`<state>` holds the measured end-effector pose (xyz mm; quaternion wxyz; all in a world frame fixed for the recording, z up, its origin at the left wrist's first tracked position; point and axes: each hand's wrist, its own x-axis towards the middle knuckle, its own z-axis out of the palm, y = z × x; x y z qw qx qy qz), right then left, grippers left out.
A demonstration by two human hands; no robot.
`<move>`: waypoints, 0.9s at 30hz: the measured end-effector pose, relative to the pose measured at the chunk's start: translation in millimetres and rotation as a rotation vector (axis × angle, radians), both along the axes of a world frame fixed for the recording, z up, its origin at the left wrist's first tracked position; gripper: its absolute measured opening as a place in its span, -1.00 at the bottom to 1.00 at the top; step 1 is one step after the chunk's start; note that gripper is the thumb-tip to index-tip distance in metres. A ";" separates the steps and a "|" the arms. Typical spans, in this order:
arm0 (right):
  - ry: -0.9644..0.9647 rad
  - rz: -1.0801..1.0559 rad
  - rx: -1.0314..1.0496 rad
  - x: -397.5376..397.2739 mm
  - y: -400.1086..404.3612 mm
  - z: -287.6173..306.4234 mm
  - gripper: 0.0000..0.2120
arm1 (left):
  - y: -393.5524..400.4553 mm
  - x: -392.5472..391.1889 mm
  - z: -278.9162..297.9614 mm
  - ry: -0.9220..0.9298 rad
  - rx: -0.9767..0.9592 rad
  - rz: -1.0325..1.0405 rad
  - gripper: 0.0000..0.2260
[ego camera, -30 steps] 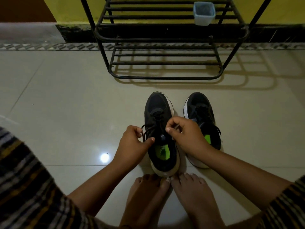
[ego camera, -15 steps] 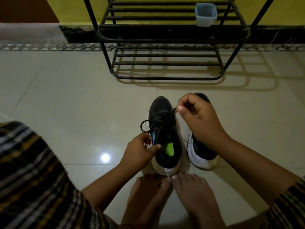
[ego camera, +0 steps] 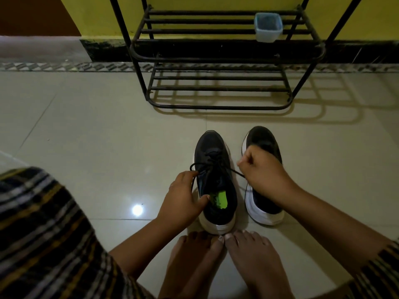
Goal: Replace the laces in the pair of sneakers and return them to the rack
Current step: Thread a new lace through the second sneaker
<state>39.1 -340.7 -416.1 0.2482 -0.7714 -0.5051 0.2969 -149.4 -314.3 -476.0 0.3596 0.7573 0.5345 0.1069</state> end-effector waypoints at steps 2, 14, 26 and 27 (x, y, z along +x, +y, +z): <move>-0.042 0.088 -0.159 -0.3 -1.1 -3.7 -0.88 | 1.5 0.5 -1.1 0.002 0.027 -0.054 -0.42; 0.463 0.121 0.298 -9.1 -3.7 31.1 -0.80 | -1.4 3.8 -5.6 0.059 0.170 -0.136 -0.42; 0.402 0.229 0.630 -6.2 -6.3 61.4 -0.84 | -2.8 8.7 -8.2 0.097 0.158 -0.153 -0.42; 0.394 0.224 0.642 -6.5 -8.2 59.2 -0.84 | -2.9 8.5 -8.5 0.097 0.157 -0.151 -0.42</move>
